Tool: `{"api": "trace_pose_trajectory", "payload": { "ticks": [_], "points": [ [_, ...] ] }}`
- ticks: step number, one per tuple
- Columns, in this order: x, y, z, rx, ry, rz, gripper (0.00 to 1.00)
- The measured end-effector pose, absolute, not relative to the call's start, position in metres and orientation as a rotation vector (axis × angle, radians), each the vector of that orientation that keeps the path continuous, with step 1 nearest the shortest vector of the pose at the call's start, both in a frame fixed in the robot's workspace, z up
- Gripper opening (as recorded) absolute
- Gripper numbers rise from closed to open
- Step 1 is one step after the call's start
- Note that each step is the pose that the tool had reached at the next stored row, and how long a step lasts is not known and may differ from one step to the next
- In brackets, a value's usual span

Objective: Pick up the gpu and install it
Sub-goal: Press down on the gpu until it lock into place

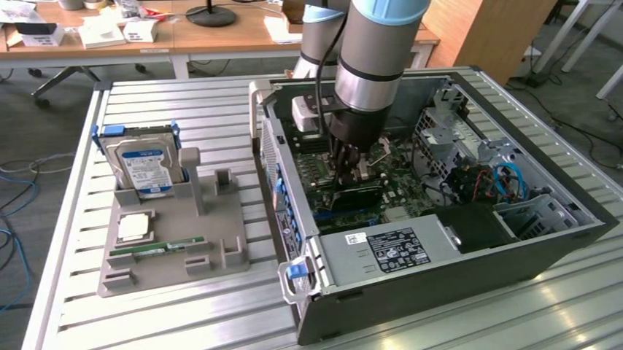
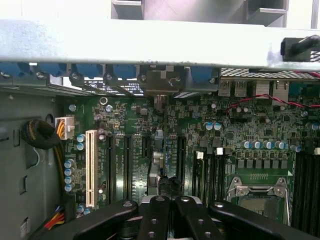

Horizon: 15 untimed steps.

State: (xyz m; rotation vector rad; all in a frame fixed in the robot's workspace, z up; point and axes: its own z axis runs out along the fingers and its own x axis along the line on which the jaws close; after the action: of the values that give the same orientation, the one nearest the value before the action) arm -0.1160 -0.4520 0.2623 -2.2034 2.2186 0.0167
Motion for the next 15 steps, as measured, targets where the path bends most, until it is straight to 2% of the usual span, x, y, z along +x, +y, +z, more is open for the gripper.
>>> {"api": "trace_pose_trajectory", "payload": {
  "ticks": [15],
  "points": [
    [-0.1162, -0.4519, 0.2651, -2.202, 2.218, 0.018, 0.11]
  ]
}}
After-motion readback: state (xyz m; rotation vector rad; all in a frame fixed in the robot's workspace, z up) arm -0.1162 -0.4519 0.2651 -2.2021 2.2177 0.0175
